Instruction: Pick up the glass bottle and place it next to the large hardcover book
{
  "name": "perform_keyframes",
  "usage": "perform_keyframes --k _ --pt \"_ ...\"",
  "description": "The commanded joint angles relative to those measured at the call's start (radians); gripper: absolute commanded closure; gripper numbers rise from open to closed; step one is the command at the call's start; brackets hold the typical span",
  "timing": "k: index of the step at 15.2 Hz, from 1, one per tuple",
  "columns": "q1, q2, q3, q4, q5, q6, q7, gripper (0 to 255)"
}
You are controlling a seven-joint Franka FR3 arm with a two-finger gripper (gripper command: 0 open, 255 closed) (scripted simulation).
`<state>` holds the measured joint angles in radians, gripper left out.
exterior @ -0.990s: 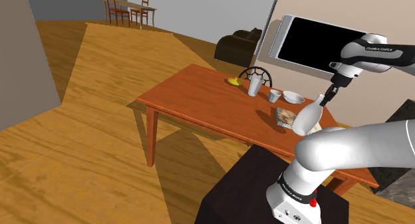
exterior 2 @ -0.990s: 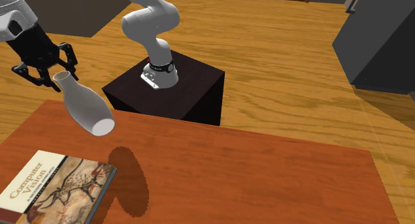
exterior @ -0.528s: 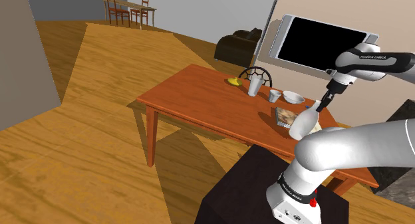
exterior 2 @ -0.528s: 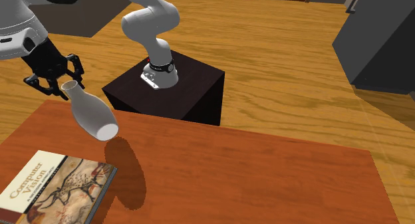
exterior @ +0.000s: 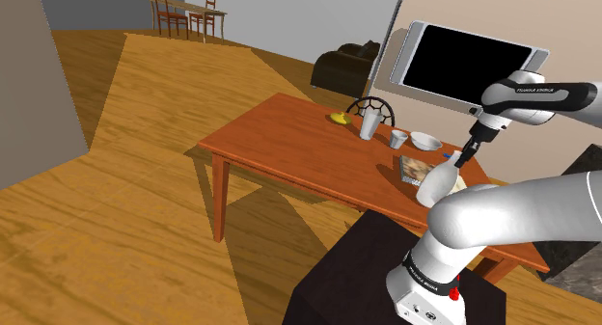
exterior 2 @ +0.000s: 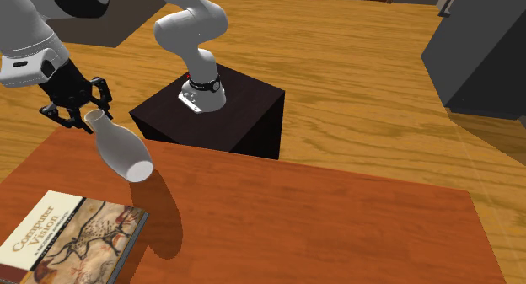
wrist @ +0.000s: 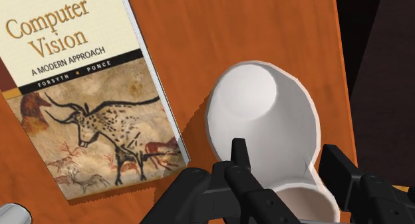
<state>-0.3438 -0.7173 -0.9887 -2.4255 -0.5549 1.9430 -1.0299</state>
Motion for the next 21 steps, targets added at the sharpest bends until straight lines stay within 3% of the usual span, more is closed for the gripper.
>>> perform_keyframes --k 1,3,4,9,13,21 --pt "0.000 0.000 0.000 0.000 0.000 0.001 0.000 255" --pt "0.000 0.000 0.000 0.000 0.000 0.001 0.000 255" --pt "0.000 0.000 0.000 0.000 0.000 0.001 0.000 0" --pt "0.000 0.000 0.000 0.000 0.000 0.001 0.000 0" --pt "-0.011 -0.025 0.073 0.094 0.039 -0.127 -0.010 0" --pt "-0.011 -0.025 0.073 0.094 0.039 -0.127 -0.010 0"
